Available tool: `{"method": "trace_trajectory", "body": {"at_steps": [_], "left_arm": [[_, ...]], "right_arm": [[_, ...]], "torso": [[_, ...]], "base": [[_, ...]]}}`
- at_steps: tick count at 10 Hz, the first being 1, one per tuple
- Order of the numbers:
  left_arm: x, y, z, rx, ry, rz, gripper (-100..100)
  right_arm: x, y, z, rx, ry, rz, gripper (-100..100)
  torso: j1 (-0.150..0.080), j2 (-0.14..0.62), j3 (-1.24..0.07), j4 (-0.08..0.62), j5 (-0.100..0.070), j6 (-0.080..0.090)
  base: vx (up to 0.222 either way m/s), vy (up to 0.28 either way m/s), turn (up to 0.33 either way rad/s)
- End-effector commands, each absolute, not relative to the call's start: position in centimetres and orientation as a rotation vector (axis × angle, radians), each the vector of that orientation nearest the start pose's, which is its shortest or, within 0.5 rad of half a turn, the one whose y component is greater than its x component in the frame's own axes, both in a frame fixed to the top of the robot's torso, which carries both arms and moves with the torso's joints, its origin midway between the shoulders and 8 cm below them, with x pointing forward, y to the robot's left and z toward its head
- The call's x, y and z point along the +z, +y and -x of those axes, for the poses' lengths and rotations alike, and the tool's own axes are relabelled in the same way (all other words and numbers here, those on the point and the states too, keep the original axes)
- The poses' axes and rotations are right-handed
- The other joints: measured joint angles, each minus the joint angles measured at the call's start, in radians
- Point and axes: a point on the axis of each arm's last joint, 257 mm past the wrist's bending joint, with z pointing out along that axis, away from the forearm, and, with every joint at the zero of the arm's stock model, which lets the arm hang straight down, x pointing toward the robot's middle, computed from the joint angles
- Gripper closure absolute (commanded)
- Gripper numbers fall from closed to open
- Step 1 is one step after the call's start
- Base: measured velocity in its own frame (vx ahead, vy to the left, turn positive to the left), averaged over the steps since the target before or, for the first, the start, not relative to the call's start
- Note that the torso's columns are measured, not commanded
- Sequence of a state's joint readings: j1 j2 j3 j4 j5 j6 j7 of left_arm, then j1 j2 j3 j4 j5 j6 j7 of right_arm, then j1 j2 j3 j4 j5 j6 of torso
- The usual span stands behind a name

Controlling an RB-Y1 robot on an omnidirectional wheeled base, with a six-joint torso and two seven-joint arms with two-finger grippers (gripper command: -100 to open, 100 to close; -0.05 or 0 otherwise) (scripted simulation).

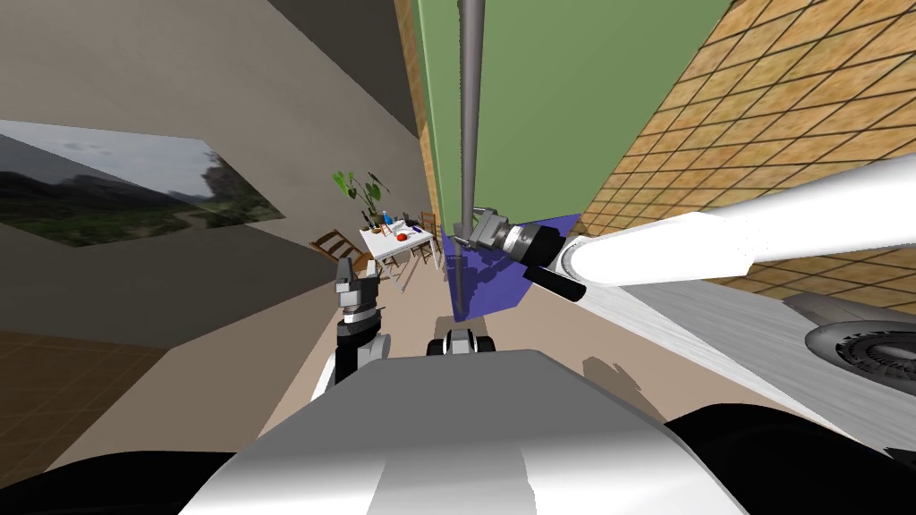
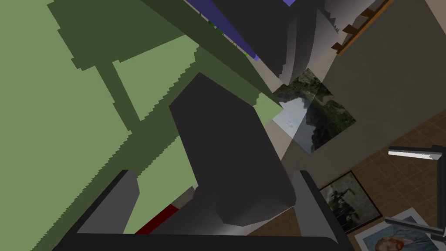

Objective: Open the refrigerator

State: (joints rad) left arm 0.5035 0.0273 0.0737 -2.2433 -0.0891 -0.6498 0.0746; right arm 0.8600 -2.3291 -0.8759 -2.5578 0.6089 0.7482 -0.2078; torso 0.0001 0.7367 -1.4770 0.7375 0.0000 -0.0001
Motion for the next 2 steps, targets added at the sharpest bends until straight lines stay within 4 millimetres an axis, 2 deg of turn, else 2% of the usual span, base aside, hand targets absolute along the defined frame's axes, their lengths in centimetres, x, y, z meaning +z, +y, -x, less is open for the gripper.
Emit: {"method": "trace_trajectory", "body": {"at_steps": [1, 2], "left_arm": [[3.42, 28.25, -32.34, -1.275, 0.603, 0.506, 0], [3.42, 28.25, -32.34, -1.275, 0.603, 0.506, 0]], "right_arm": [[10.87, -4.66, -39.61, 0.003, 1.098, 1.07, 0], [10.87, -4.66, -39.61, 0.003, 1.098, 1.07, 0]], "torso": [[0.0, 0.0, 0.0, 0.0, 0.0, 0.0], [0.0, 0.0, 0.0, 0.0, 0.0, 0.0]], "base": [[0.0, 0.0, 0.0], [0.0, 0.0, 0.0]]}}
